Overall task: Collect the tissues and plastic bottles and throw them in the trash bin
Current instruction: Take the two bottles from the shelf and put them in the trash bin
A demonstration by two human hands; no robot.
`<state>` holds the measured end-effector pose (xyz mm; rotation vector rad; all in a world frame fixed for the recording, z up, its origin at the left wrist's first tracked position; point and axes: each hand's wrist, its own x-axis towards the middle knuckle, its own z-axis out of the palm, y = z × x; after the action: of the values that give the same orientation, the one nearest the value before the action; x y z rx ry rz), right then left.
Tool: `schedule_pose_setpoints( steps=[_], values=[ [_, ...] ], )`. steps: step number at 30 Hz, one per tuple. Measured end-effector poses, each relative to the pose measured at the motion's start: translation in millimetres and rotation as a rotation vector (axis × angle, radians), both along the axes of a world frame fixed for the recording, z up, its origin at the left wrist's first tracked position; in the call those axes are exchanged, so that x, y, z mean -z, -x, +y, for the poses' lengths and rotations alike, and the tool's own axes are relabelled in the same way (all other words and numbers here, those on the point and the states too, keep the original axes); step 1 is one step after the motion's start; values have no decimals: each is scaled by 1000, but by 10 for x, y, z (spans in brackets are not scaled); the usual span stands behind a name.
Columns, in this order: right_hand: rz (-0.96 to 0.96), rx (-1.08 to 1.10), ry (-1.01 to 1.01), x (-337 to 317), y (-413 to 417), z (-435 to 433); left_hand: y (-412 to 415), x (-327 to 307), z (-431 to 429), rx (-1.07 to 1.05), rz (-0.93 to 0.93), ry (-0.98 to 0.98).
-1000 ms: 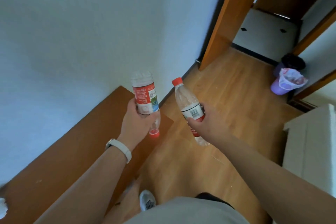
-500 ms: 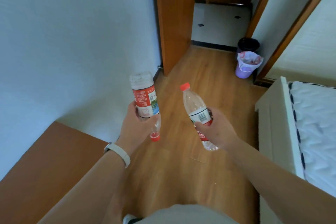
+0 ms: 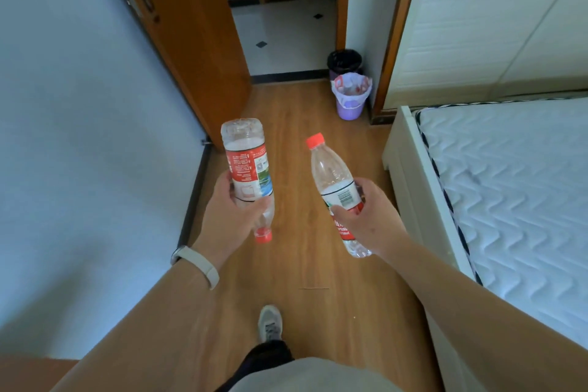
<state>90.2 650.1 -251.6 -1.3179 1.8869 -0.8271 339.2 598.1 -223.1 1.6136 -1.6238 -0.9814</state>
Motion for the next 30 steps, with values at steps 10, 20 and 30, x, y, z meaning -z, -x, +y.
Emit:
schedule_pose_setpoints(
  steps=[10,20,30],
  values=[
    [9,169,6,62,290,-1166,380,271,-1552,198,19,2],
    [77,306,27,-76,346,-2618,512,224,-3306,260,112,-80],
    [133,360,42,-107,960,-3352,1170,172,-4166,300,133,-74]
  ],
)
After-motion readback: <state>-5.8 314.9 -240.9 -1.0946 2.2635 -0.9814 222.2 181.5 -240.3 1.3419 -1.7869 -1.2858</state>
